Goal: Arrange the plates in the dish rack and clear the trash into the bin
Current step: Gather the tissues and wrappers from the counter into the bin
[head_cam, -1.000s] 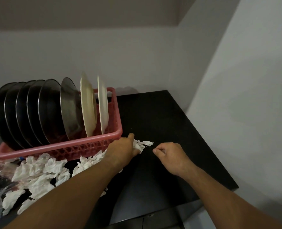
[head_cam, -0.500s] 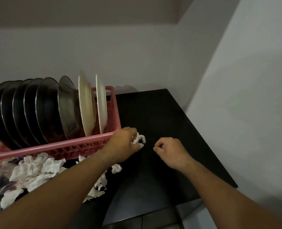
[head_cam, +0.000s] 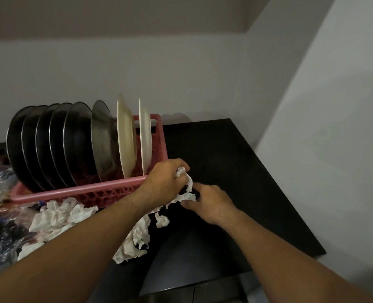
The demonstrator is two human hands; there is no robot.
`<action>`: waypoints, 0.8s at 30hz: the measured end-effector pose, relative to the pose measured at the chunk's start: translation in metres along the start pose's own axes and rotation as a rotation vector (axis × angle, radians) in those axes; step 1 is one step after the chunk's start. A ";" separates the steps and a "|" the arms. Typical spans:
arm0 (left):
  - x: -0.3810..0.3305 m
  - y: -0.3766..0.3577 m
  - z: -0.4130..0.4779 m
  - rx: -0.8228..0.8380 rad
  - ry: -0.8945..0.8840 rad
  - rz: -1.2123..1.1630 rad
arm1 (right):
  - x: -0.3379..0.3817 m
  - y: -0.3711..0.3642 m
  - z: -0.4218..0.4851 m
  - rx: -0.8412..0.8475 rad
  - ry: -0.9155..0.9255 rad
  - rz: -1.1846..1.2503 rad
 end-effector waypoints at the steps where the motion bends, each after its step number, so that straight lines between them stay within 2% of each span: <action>1: -0.003 0.002 -0.001 -0.020 -0.007 0.010 | 0.005 -0.007 0.005 0.013 -0.013 -0.060; 4: -0.009 0.006 -0.004 -0.039 0.014 0.081 | 0.014 -0.028 0.015 0.055 -0.045 -0.183; 7: -0.010 0.008 -0.008 -0.028 0.025 0.173 | 0.013 -0.039 0.016 0.087 -0.097 -0.180; 11: -0.009 0.006 -0.016 -0.005 0.002 0.226 | 0.004 -0.033 0.007 0.003 -0.140 -0.040; 18: 0.009 0.010 -0.032 0.078 -0.022 0.150 | 0.010 -0.002 -0.019 -0.218 -0.138 0.174; 24: 0.030 0.043 -0.048 0.058 -0.070 0.150 | 0.058 -0.005 -0.043 -0.195 -0.080 0.135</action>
Point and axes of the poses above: each hand's wrist, its own z-axis towards the middle knuckle, its own y-axis out of the back of the hand, x = y × z, the point moved 7 cm from there along z, towards the middle knuckle, and after that the axes turned 3 degrees about y, right-handed, at the moved point
